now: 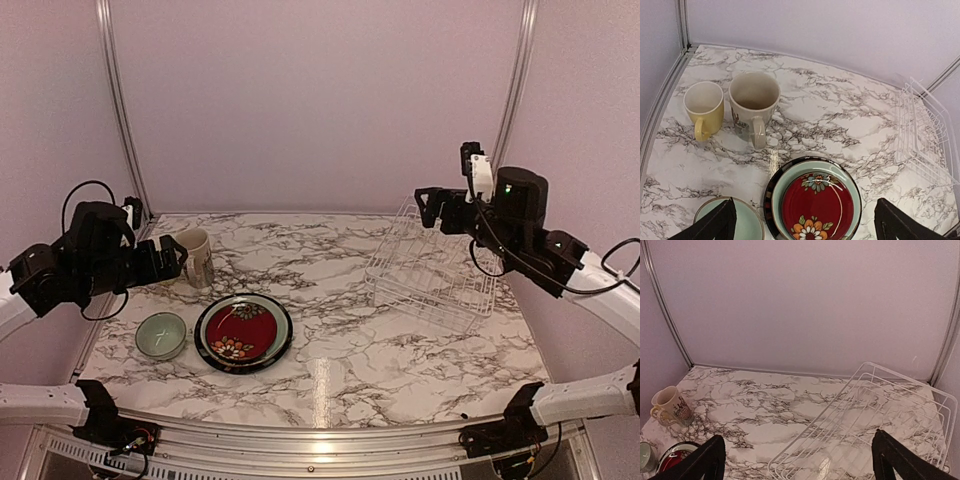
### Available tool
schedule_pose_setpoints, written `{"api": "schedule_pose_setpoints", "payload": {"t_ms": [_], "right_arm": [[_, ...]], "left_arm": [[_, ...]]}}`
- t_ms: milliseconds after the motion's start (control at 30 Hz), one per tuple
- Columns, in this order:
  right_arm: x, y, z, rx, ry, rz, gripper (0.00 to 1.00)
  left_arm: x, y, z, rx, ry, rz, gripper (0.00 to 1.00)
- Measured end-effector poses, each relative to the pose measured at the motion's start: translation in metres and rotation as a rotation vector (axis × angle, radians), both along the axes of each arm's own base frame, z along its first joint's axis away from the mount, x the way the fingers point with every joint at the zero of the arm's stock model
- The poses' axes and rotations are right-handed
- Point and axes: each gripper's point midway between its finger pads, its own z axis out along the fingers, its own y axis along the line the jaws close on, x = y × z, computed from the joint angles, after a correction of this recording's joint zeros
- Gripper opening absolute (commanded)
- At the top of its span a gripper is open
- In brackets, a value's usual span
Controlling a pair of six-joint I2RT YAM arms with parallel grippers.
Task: Unload the mixed dishes from the dish rack
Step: Reset both arms
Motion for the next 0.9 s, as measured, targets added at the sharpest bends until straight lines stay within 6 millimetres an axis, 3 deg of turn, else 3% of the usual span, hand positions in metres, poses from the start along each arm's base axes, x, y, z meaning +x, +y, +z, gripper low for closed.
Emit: {"api": "schedule_pose_setpoints", "payload": {"t_ms": [133, 300, 400, 567, 900], "right_arm": [[-0.017, -0.04, 0.019, 0.007, -0.061, -0.113, 0.98], [-0.053, -0.077, 0.064, 0.072, -0.196, -0.163, 0.98], [-0.075, -0.096, 0.085, 0.114, -0.269, -0.178, 0.99], [-0.099, -0.116, 0.103, 0.16, -0.344, -0.196, 0.98], [-0.094, -0.117, 0.093, 0.12, -0.309, -0.219, 0.99]], "left_arm": [[-0.002, 0.005, 0.064, -0.109, -0.237, -0.025, 0.99], [-0.019, 0.022, 0.152, -0.238, -0.566, -0.039, 0.99], [-0.029, 0.031, 0.186, -0.273, -0.699, -0.038, 0.99], [-0.034, 0.037, 0.213, -0.281, -0.81, -0.031, 0.99], [-0.038, 0.041, 0.23, -0.289, -0.883, -0.022, 0.99]]}}
